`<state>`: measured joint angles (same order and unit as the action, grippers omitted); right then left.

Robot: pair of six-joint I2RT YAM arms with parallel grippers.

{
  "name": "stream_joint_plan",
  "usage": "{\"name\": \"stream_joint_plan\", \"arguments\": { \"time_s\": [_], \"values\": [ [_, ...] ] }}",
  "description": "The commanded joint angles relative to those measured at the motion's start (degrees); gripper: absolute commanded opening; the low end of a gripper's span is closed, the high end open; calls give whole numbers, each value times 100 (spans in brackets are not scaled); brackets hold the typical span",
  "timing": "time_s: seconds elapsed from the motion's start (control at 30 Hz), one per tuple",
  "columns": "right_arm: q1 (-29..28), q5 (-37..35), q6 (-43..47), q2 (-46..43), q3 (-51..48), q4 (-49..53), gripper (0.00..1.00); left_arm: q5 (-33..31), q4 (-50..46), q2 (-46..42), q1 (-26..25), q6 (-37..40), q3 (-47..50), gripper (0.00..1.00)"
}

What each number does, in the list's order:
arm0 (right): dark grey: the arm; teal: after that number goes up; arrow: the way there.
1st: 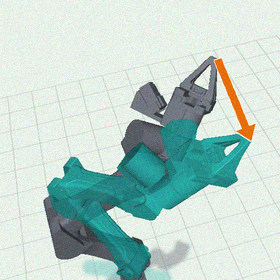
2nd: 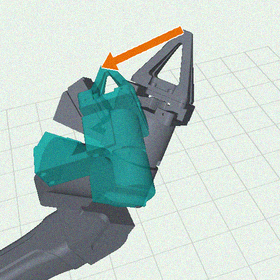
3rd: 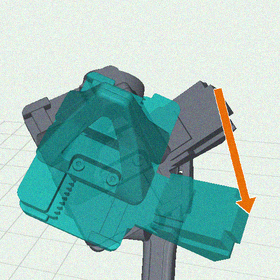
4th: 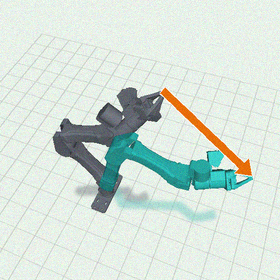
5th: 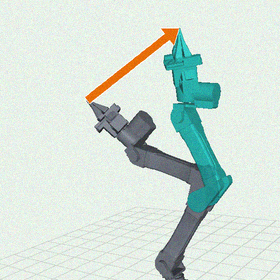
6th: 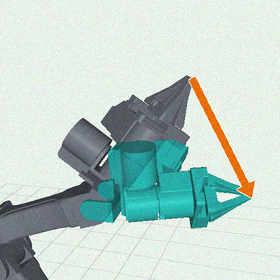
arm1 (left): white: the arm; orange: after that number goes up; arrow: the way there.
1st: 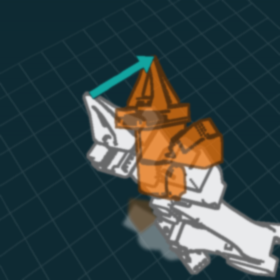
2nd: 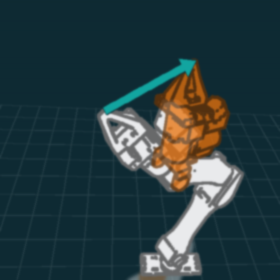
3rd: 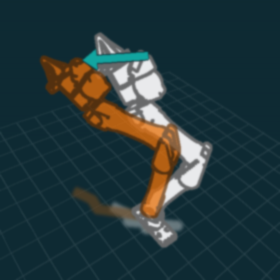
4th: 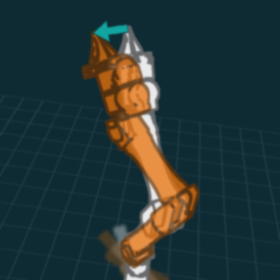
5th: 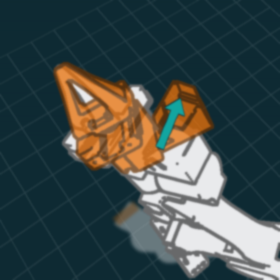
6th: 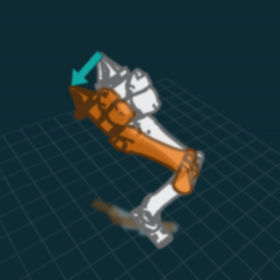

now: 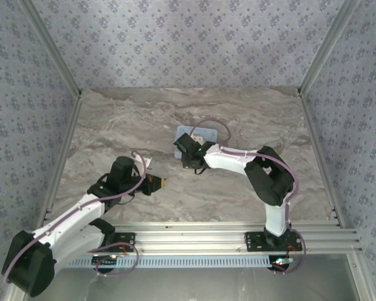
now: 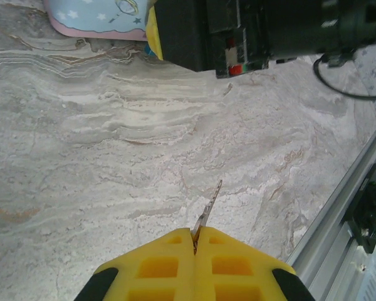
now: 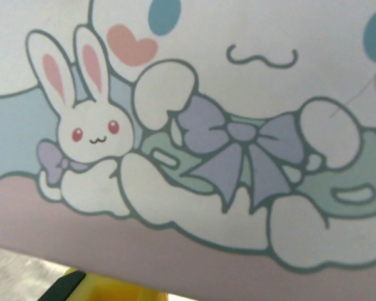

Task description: Unlock a padlock with a key

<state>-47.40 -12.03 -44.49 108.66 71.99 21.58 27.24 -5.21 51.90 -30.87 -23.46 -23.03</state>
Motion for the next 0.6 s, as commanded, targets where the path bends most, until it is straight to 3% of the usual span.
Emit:
{"name": "stream_joint_plan", "arguments": {
  "time_s": [0.0, 0.57],
  "values": [
    [185, 856, 52, -356, 20, -12, 0, 308, 576, 258, -40, 351, 83, 0],
    [931, 3366, -317, -968, -219, -88, 0, 19, 3155, 1230, -182, 631, 272, 0]
  ]
}}
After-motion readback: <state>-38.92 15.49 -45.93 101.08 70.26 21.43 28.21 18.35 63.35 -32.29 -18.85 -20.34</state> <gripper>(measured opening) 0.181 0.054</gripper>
